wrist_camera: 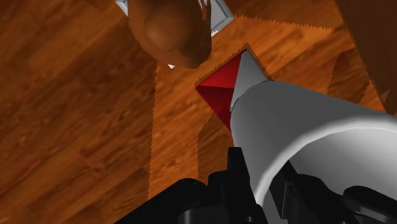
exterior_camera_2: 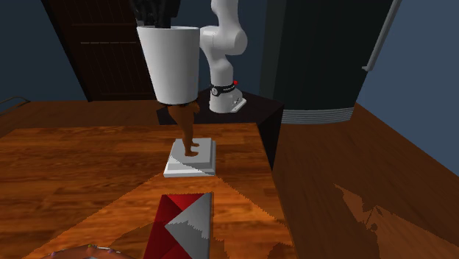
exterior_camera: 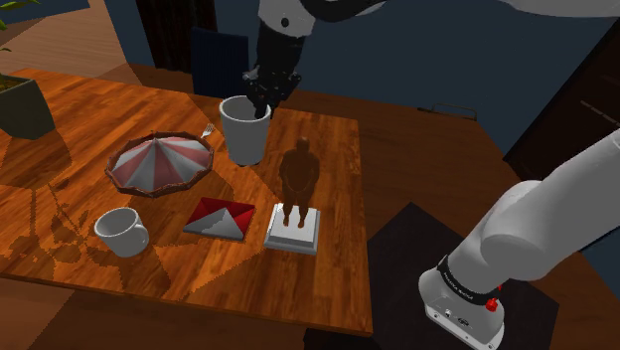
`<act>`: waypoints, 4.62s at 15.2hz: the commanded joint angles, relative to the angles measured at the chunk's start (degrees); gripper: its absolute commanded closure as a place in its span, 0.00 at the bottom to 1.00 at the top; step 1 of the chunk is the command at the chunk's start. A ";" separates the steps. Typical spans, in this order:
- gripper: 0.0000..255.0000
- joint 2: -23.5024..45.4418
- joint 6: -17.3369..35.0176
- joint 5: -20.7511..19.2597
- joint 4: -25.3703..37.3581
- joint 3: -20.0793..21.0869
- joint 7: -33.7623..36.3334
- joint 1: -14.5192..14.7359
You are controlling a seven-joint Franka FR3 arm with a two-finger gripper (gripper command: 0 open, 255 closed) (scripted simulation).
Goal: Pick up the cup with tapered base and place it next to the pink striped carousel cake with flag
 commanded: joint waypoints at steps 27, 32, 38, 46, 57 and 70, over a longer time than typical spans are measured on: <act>1.00 29.78 5.50 -12.26 21.93 -0.94 0.88 -0.22; 1.00 30.38 9.11 -12.53 18.87 -1.10 0.92 -0.27; 1.00 31.50 13.29 -13.05 15.73 -1.35 1.08 -0.21; 1.00 33.62 18.63 -14.05 12.39 -1.85 1.47 0.06; 1.00 37.58 25.53 -15.88 9.24 -2.90 2.30 0.78; 0.00 39.02 27.57 -16.52 8.59 -3.33 2.60 1.08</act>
